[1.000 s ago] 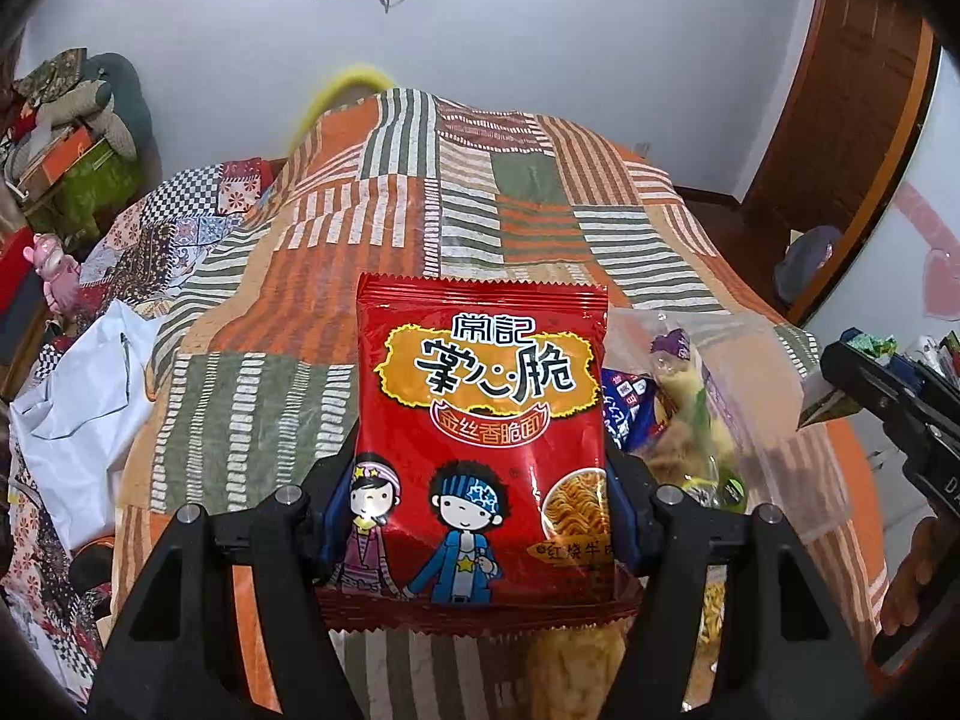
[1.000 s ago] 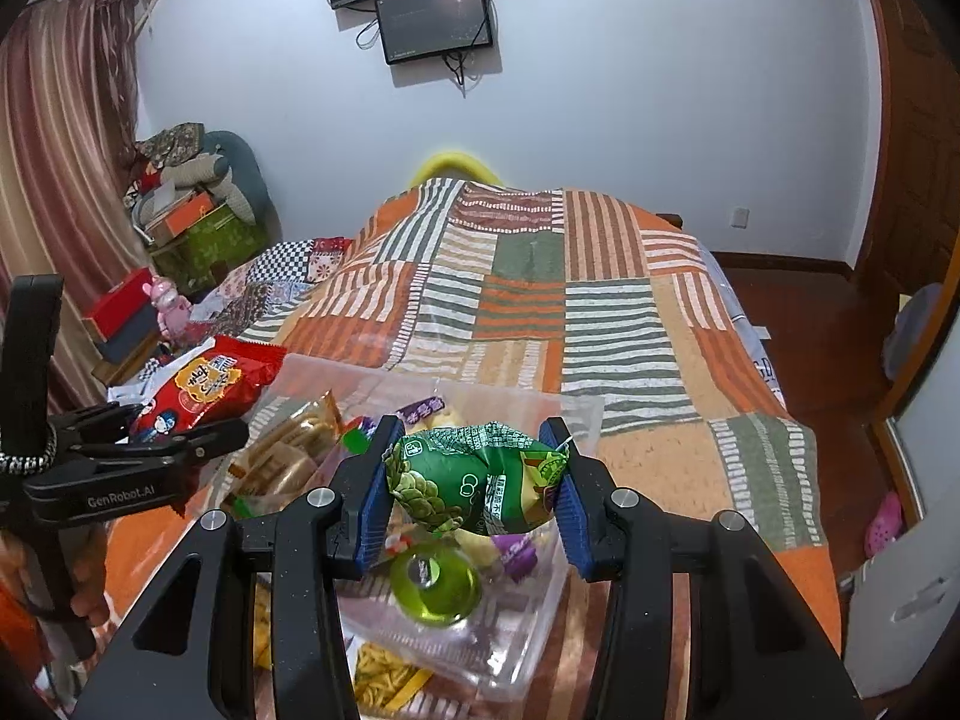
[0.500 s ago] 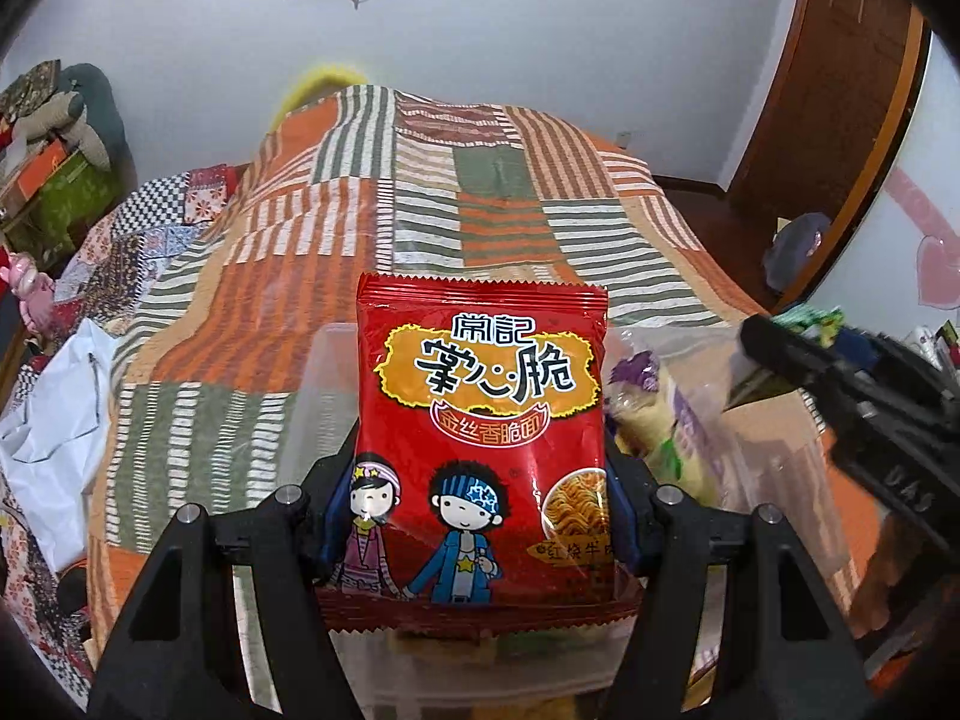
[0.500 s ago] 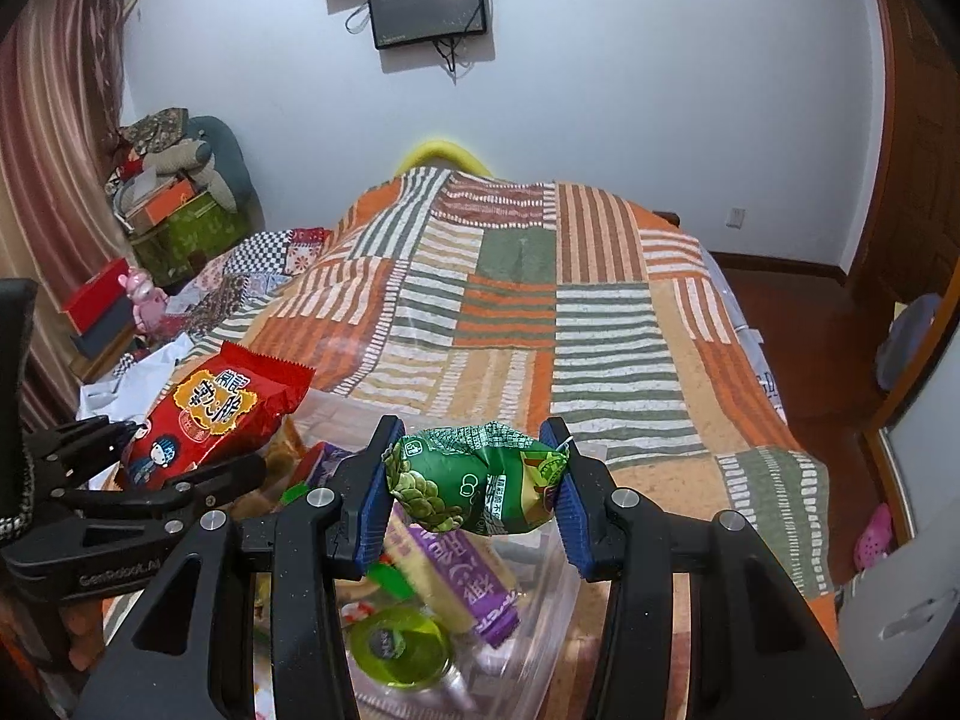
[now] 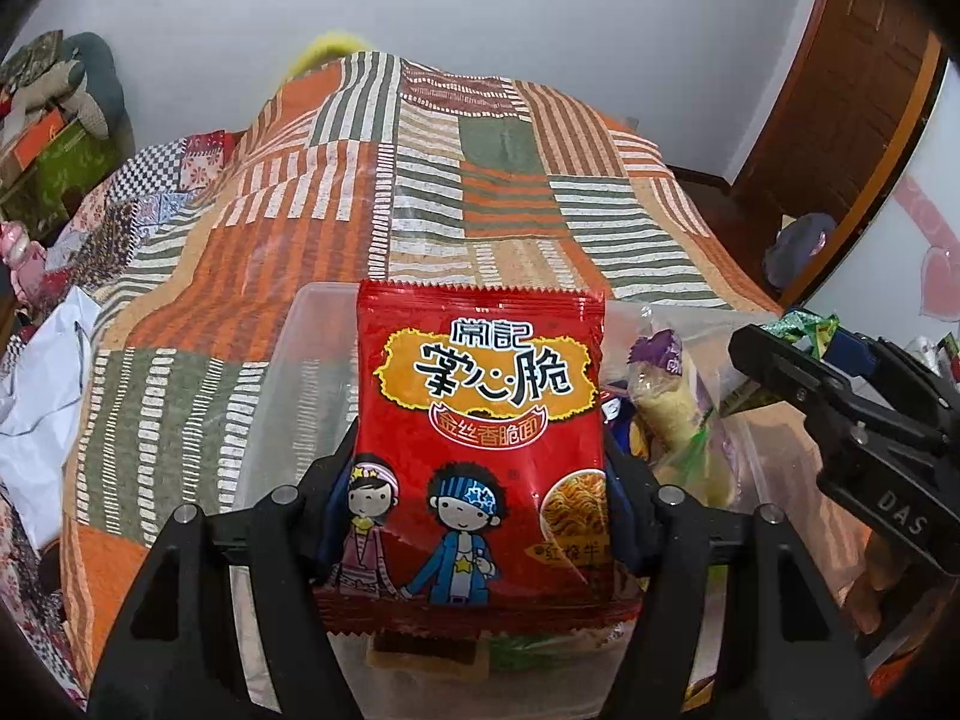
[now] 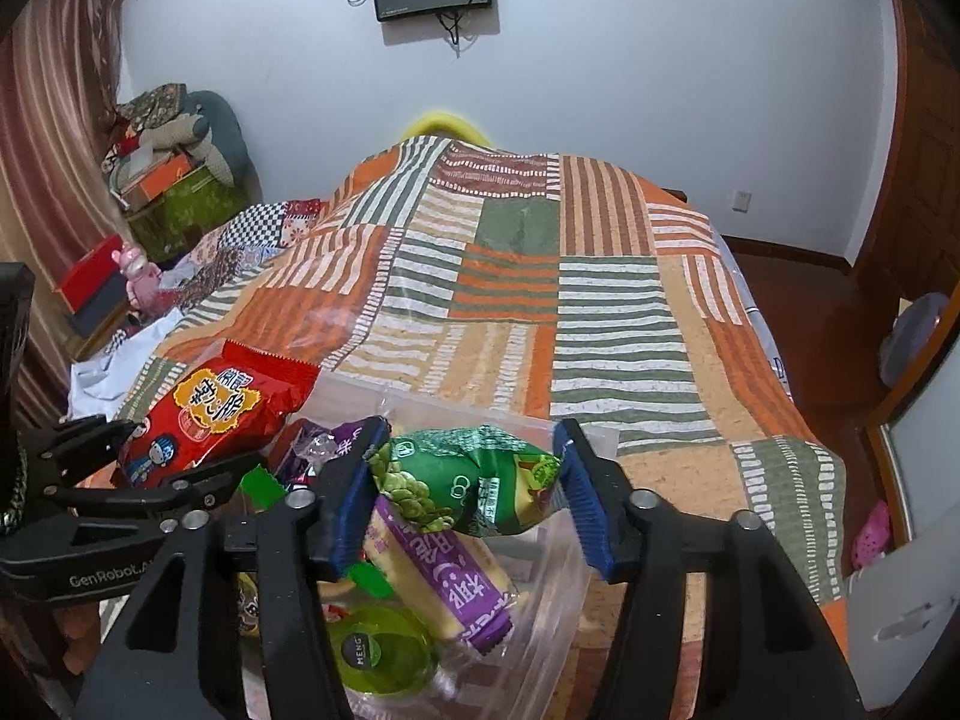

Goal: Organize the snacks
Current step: 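Lower both bags into the box and open both tools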

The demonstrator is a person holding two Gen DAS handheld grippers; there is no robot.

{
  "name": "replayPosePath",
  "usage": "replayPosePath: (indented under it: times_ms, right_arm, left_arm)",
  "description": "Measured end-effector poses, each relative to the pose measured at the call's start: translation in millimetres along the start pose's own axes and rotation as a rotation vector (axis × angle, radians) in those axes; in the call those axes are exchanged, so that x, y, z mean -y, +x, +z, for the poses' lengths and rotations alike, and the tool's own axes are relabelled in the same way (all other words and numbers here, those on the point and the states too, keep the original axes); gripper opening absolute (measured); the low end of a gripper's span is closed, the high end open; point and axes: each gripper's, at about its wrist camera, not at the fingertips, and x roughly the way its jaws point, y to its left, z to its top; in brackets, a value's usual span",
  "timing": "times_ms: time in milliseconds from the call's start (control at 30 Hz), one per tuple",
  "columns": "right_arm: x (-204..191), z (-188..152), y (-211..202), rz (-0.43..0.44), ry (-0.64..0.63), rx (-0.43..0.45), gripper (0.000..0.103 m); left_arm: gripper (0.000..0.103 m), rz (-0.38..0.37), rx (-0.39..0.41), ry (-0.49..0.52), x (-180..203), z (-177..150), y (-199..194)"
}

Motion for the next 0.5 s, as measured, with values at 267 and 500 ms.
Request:
replayPosePath:
  times_ms: [267,500]
  right_arm:
    - [3,0,-7,0.022,0.019,0.002,0.069]
    - [2,-4,-27,0.047,0.036,0.02,0.069]
  left_arm:
    - [0.074,0.018,0.049,0.018,-1,-2,-18]
    - [0.076,-0.005,0.074,0.006,-6,-7,-45]
